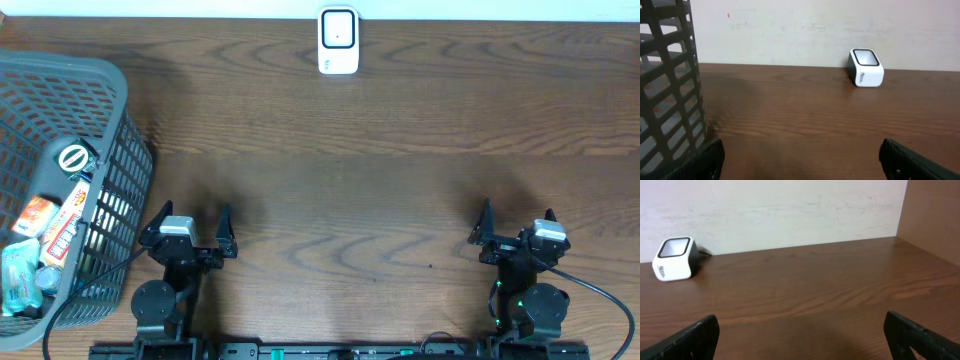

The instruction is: Scan the item barcode

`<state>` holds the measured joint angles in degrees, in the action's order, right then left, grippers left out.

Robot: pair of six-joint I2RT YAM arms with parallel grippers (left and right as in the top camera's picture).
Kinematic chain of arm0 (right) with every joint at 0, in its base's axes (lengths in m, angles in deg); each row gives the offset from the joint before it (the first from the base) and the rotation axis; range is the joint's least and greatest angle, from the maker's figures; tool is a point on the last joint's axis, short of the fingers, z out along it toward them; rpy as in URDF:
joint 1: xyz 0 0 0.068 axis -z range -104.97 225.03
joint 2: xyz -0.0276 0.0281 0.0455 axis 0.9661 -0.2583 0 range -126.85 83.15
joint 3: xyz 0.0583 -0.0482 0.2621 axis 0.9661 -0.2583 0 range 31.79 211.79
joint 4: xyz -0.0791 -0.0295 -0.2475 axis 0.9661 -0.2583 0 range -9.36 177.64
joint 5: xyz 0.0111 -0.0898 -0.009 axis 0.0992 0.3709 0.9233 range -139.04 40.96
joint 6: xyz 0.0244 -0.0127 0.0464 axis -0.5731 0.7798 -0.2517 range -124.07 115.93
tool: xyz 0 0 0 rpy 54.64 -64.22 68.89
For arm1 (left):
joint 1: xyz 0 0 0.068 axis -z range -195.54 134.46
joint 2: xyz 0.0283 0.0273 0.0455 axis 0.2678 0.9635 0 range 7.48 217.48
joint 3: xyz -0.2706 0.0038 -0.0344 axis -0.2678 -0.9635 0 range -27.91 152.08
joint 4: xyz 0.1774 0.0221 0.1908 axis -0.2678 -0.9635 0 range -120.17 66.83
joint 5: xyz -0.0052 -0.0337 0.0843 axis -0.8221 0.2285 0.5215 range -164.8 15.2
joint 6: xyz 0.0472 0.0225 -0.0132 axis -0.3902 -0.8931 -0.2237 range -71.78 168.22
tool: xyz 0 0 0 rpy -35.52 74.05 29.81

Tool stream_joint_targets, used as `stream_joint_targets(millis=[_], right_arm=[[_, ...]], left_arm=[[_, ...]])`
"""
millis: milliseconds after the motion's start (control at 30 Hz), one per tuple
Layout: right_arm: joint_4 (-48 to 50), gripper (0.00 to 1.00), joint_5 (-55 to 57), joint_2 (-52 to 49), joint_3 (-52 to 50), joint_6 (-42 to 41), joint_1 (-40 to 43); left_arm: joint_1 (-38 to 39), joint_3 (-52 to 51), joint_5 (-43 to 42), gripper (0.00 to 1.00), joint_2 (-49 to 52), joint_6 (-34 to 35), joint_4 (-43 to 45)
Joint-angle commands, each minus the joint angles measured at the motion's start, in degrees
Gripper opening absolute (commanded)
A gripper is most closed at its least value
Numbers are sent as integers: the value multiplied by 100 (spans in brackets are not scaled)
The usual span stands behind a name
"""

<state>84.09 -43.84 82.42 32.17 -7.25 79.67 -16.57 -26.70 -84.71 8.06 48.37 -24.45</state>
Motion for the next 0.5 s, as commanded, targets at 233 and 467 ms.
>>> stream_joint_targets(millis=[233,467], right_arm=[[-13,99,48,20,-7,68,17],[-15,99,46,20,-7,68,17]], left_arm=[[-17,-98,11,98,-37,-37,-192],[-17,-98,11,98,-37,-37,-192]])
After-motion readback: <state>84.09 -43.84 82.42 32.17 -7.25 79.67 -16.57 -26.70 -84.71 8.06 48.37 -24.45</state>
